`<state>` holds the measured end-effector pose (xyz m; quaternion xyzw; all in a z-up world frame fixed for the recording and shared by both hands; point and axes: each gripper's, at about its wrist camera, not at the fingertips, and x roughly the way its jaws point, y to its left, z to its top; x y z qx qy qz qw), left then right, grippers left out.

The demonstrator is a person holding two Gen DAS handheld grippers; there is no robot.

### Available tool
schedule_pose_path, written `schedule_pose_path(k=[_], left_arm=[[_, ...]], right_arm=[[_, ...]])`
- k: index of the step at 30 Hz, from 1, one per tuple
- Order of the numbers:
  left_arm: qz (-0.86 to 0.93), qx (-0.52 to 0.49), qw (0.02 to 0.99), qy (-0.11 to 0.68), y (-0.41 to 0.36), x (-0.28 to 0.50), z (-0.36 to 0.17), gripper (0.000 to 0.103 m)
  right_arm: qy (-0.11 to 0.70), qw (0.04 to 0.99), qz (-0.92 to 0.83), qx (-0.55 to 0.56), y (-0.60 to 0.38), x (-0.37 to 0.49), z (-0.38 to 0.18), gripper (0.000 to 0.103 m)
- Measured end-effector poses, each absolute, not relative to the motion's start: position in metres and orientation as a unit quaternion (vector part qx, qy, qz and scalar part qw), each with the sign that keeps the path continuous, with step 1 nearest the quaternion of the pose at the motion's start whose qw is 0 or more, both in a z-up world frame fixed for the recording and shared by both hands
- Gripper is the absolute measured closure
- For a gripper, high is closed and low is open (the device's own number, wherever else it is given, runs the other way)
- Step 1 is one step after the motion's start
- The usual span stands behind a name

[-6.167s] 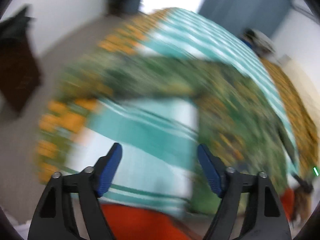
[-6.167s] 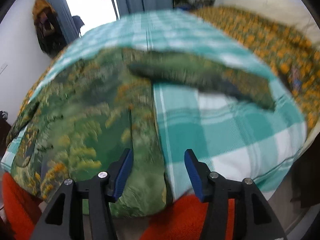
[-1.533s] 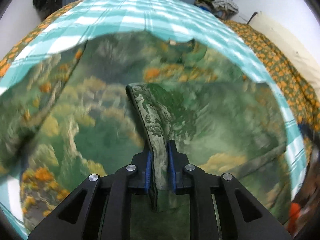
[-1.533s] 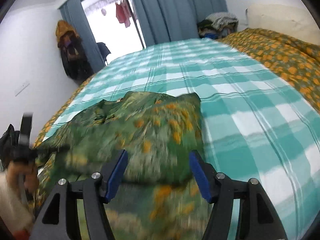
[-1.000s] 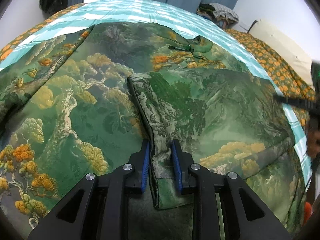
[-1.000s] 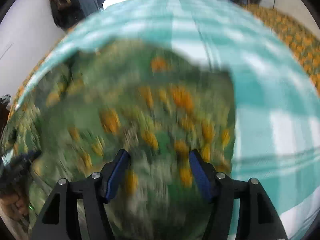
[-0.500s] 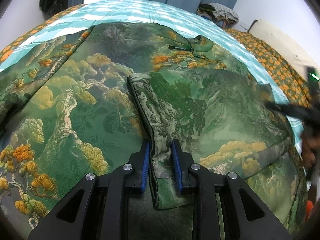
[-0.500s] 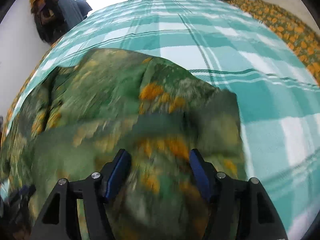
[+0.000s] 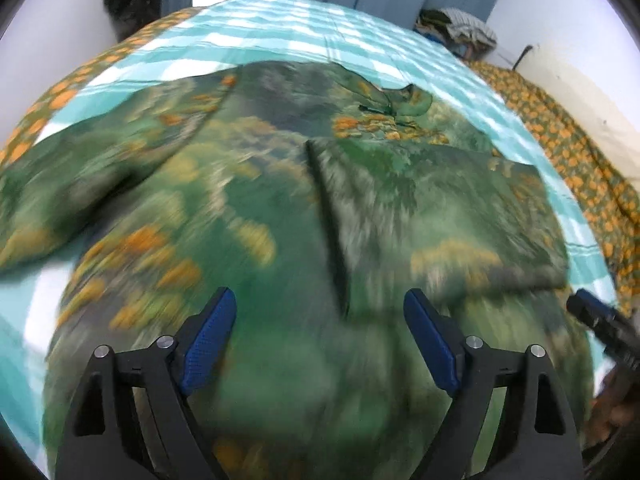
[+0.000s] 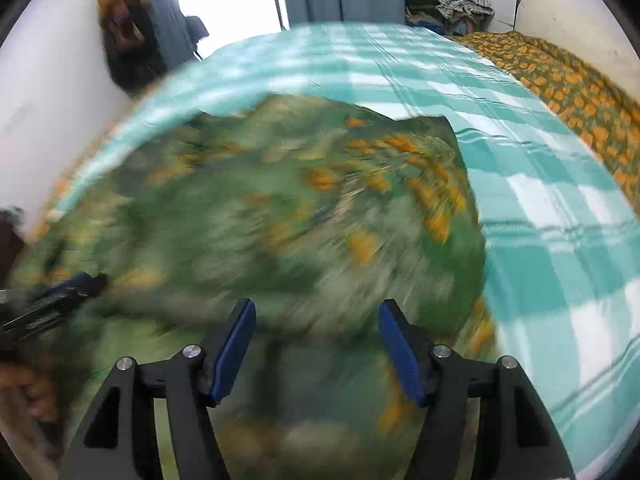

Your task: Fold large clothes

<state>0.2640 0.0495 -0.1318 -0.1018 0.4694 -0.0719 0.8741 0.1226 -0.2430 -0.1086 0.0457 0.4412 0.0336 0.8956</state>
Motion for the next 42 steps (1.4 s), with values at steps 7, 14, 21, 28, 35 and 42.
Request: schedule_pose_path(k=[7,14,21,28,35,42], left_arm=[[-0.058,-0.09,0.882,0.459,0.088,0.169,-0.129,0.015],[-0.04,-0.077,0.897,0.434,0.117,0.141,-0.109,0.013],[0.029,-0.179,0.902,0.391,0.2,0.168,-0.093,0.005],[0.136,-0.376,0.837,0.374,0.334,0.219,-0.147,0.005],[0.225,-0.471,0.795,0.31,0.397,0.236,-0.18,0.024],[0.242,-0.287,0.871,0.316,0.352,0.249,-0.118,0.094]], right_arm=[[0.413,0.91,0.034,0.004,-0.211,0.019,-0.122,0.037],[0.377,0.924,0.053,-0.035,-0.186,0.003,-0.08,0.037],[0.382,0.918,0.077,-0.077,-0.164,-0.003,-0.086,0.037],[0.392,0.914,0.067,-0.075,-0.167,-0.008,-0.109,0.037],[0.421,0.903,0.06,-0.059,-0.174,-0.002,-0.132,0.037],[0.422,0.903,0.07,-0.044,-0.175,0.004,-0.135,0.037]])
